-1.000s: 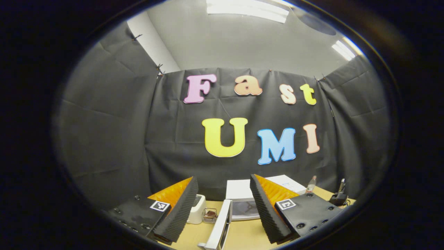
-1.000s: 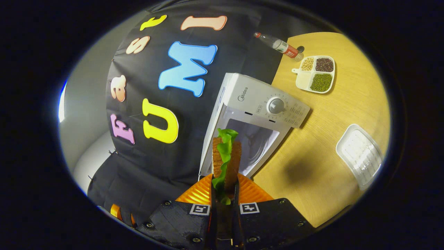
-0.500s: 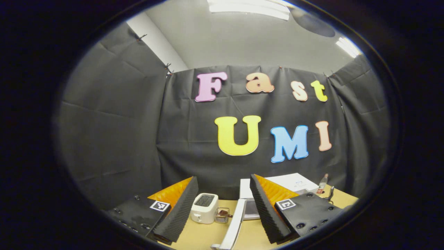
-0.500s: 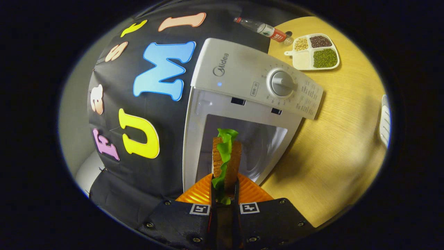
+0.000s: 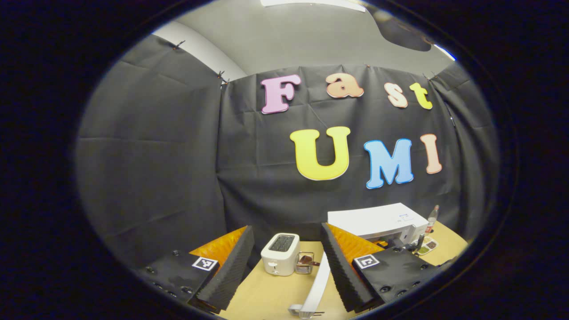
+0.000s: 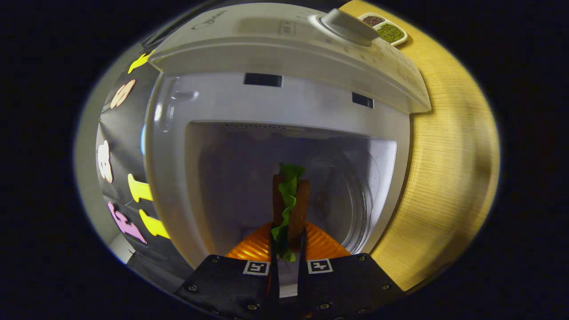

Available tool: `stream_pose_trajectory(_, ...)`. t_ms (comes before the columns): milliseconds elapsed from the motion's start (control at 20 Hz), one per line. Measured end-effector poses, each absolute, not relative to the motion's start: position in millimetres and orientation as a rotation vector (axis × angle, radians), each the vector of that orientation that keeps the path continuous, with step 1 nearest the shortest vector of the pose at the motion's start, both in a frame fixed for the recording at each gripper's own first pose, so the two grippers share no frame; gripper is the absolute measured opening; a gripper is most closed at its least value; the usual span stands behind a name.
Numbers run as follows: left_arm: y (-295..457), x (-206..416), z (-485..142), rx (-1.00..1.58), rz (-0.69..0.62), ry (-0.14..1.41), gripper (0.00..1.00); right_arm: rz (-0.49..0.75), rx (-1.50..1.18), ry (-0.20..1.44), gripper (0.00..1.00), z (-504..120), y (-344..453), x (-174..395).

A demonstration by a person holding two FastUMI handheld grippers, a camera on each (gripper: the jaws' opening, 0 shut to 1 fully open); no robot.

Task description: Open the microwave oven with the left hand, put the food in, and close the microwave oven.

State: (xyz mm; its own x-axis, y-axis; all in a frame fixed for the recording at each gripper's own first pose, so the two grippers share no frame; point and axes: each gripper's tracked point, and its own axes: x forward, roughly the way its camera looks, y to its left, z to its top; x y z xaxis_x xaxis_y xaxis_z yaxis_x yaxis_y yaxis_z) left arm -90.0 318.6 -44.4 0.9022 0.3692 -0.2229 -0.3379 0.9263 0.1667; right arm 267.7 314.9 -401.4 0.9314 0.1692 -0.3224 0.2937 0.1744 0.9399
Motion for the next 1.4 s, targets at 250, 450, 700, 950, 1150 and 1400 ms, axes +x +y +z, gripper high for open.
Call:
stream_pose_trajectory(250, 316, -90, -66, 0.124, 0.375, 0.316, 0.97, -0.204, 1.409, 0.339, 0.17, -424, 318, 295)
stream_pose_trajectory(450, 318, -86, -66, 0.121, 0.376, 0.314, 0.97, -0.229, 1.416, 0.318, 0.17, -433, 321, 309)
stream_pose_trajectory(700, 317, -84, -61, 0.113, 0.363, 0.282, 0.98, -0.239, 1.354, 0.362, 0.31, -428, 320, 295)
stream_pose_trajectory(950, 309, -79, -58, 0.092, 0.331, 0.259, 0.98, -0.214, 1.311, 0.406, 0.84, -423, 318, 269)
stream_pose_trajectory(1150, 295, -74, -57, 0.081, 0.284, 0.242, 0.97, -0.154, 1.256, 0.415, 0.88, -406, 313, 244)
stream_pose_trajectory(1400, 271, -71, -59, 0.051, 0.210, 0.211, 0.97, 0.023, 0.991, 0.454, 0.88, -368, 306, 187)
